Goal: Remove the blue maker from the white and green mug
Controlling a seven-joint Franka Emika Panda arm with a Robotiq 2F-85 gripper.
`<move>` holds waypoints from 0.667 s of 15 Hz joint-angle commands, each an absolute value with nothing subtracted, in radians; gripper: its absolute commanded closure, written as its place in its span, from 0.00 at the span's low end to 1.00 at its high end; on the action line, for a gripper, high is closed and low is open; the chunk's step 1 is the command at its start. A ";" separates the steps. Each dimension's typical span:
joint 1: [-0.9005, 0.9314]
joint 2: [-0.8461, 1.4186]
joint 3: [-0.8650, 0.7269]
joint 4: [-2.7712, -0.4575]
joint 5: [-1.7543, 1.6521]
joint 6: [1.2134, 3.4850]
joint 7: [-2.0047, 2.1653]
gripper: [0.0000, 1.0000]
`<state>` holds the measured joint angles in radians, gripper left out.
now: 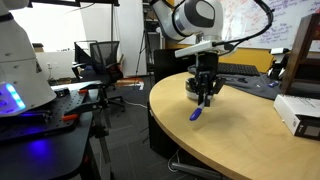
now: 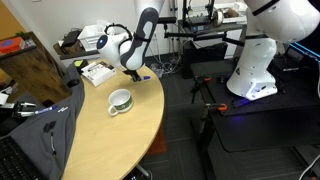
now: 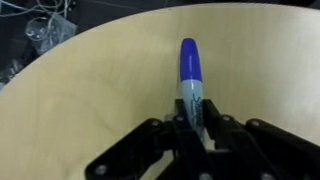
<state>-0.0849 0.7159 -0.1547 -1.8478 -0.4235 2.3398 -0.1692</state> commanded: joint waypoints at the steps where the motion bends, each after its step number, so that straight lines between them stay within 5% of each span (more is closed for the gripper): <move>1: -0.069 0.724 -0.179 -1.831 -0.487 2.375 -0.158 0.79; 2: -0.072 0.722 -0.179 -1.830 -0.487 2.375 -0.150 0.52; 3: -0.086 0.718 -0.168 -1.829 -0.467 2.377 -0.160 0.51; 10: -0.153 0.600 -0.134 -1.905 -0.354 2.392 -0.199 0.01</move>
<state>-0.1149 0.6840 -0.1622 -1.8342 -0.4033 2.3708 -0.1729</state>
